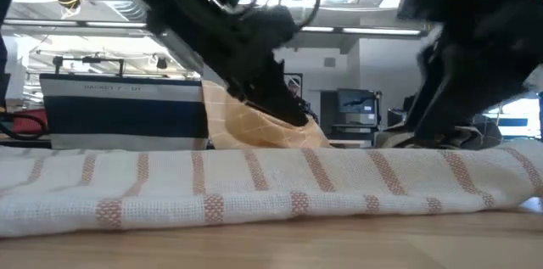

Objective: Fold towel
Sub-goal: Fold the white towel

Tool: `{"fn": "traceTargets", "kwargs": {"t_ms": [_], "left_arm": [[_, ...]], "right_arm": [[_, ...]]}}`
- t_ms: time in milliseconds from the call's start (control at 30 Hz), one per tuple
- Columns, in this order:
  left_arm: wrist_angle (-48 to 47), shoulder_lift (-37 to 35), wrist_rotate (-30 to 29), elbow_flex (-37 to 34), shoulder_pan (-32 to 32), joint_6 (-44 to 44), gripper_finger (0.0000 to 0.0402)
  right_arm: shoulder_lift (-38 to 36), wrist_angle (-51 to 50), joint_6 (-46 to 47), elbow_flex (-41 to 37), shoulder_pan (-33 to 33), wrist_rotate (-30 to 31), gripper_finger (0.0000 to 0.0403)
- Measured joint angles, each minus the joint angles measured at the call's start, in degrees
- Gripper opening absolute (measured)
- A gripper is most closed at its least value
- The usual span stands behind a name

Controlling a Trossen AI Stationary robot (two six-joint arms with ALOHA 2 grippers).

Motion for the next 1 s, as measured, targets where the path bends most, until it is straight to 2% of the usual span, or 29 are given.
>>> {"fn": "traceTargets", "kwargs": {"t_ms": [267, 767, 1000], "left_arm": [[1.76, 5.04, -0.1, 0.06, 5.77, 1.34, 0.01], [3.98, 5.4, 0.82, 0.15, 6.37, 1.92, 0.01], [0.3, 5.38, 4.71, 3.66, 10.01, 2.62, 0.01]], "right_arm": [[0.0, 11.74, 1.66, -7.12, -5.37, -4.82, 0.0209], [3.05, 15.39, 1.39, -8.21, -5.42, -5.81, 0.0209], [3.01, 14.99, 0.21, -8.27, -5.42, -6.26, 0.0209]]}}
